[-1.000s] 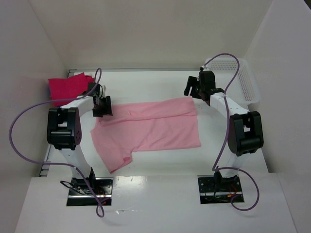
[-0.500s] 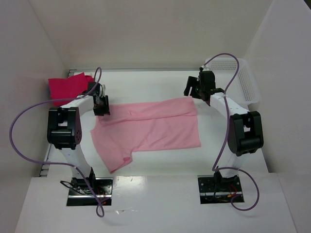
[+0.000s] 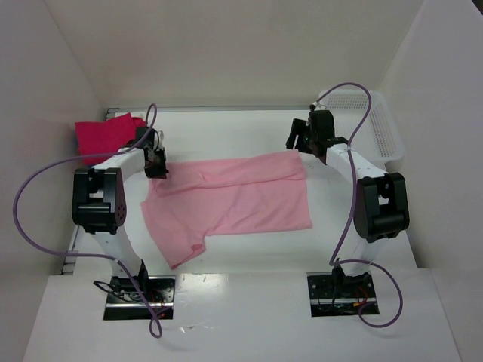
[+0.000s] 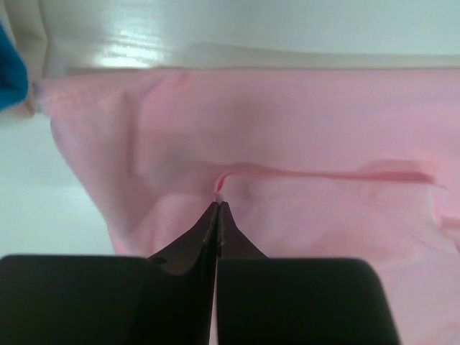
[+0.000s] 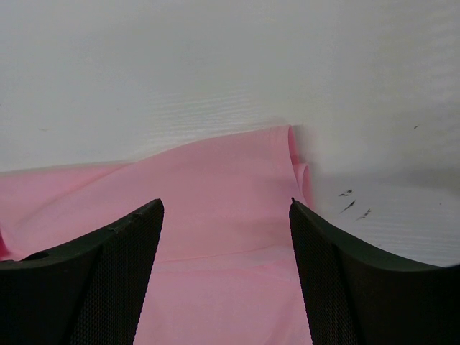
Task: Fold and stack the t-shirts
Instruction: Fold the flattened tshirt in 1/3 of the way
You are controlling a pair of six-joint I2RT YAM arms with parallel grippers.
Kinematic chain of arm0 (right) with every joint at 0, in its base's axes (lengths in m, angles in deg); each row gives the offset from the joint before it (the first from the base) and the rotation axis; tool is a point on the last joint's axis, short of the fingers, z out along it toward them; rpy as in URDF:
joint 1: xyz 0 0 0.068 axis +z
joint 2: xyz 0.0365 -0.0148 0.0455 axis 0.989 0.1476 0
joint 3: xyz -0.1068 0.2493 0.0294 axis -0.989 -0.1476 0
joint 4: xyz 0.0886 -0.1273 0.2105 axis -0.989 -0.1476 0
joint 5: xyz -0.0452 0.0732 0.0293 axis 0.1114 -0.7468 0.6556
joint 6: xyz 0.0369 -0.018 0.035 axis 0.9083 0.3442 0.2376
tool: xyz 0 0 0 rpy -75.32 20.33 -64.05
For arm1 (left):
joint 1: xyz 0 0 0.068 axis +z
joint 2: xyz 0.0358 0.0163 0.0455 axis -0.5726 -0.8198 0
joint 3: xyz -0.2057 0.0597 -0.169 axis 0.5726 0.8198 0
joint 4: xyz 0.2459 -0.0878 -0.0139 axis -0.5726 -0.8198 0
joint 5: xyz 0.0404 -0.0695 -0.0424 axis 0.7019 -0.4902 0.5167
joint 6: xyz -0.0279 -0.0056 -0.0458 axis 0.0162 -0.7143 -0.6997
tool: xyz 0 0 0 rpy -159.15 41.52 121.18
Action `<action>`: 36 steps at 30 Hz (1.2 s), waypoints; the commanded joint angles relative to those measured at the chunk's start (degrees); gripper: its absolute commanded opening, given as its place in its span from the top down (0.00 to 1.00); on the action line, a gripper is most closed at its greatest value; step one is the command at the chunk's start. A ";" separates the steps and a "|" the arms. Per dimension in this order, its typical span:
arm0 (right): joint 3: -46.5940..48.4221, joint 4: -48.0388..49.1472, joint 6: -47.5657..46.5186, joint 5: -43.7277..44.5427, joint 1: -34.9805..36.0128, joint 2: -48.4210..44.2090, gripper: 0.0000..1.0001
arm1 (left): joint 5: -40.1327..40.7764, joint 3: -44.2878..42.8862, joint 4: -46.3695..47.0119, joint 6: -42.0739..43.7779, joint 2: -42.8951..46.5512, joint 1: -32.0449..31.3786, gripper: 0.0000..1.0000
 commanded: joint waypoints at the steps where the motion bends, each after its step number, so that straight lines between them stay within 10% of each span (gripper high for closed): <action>1: -0.17 1.63 -0.79 0.51 -0.22 -1.22 0.24 | -4.20 -1.43 -5.09 0.97 8.42 0.22 1.00; 26: 0.36 0.58 -0.79 2.36 1.89 -0.70 0.24 | -19.20 4.53 -21.31 -3.24 25.39 -10.76 1.00; 28: 0.36 0.05 -0.79 2.36 1.89 -0.70 0.24 | -18.17 4.81 -23.58 -4.92 24.78 -13.23 0.91; 29: 0.36 0.05 -0.79 2.41 1.89 -0.70 0.24 | -16.66 4.86 -23.65 -6.04 24.89 -13.79 0.72; 30: 0.36 0.05 -0.79 3.05 1.89 -0.70 0.24 | -13.54 5.44 -24.23 -7.93 26.21 -14.28 0.30; 31: 0.36 0.05 -0.79 3.06 1.89 -0.70 0.24 | -11.70 6.03 -24.91 -9.07 27.26 -14.28 0.17; 36: 0.36 0.05 -0.79 2.53 1.89 -0.70 0.24 | -5.14 5.50 -24.39 -13.29 34.10 -14.28 0.09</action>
